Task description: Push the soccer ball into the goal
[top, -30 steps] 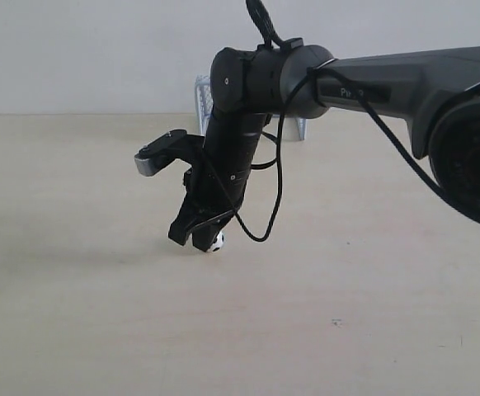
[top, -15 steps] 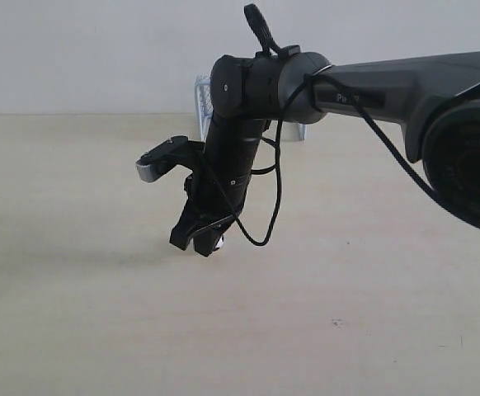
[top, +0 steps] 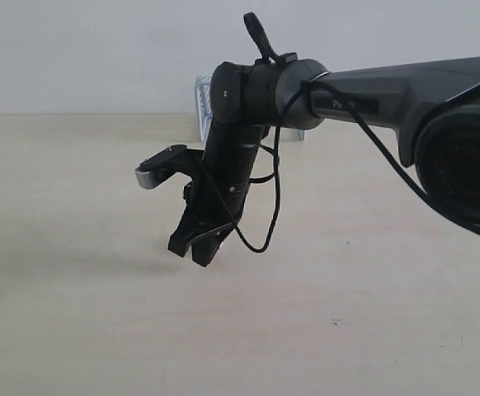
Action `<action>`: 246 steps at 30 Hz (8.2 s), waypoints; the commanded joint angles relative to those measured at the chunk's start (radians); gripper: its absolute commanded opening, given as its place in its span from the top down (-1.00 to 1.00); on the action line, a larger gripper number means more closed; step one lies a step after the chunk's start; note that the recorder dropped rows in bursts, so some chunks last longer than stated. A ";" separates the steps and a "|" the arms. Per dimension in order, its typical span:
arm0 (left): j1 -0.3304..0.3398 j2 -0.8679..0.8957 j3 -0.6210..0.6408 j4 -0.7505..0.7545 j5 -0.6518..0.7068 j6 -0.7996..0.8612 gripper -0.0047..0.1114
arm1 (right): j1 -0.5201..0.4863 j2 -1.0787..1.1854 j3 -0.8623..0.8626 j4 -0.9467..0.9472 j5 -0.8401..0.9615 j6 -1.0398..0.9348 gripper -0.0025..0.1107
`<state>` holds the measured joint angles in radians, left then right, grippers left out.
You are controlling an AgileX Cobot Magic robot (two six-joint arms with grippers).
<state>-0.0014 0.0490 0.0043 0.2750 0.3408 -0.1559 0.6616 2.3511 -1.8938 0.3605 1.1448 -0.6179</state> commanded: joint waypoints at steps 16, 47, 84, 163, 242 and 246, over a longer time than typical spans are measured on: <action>-0.008 0.006 -0.004 0.000 -0.003 -0.009 0.81 | 0.002 -0.002 -0.006 0.067 0.076 -0.077 0.96; -0.008 0.006 -0.004 0.000 -0.003 -0.009 0.81 | -0.002 -0.167 -0.001 -0.067 0.048 -0.071 0.96; -0.008 0.006 -0.004 0.000 -0.003 -0.009 0.81 | -0.255 -0.746 0.556 -0.097 -0.249 -0.013 0.96; -0.008 0.006 -0.004 0.000 -0.003 -0.009 0.81 | -0.303 -1.642 1.117 -0.254 -0.382 0.381 0.96; -0.008 0.006 -0.004 0.000 -0.003 -0.009 0.81 | -0.543 -2.341 1.891 -0.179 -0.999 0.463 0.96; -0.008 0.006 -0.004 0.000 -0.003 -0.009 0.81 | -0.543 -2.341 1.894 -0.179 -0.992 0.463 0.96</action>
<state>-0.0014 0.0490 0.0043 0.2750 0.3408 -0.1559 0.1226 0.0166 -0.0035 0.1842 0.1573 -0.1537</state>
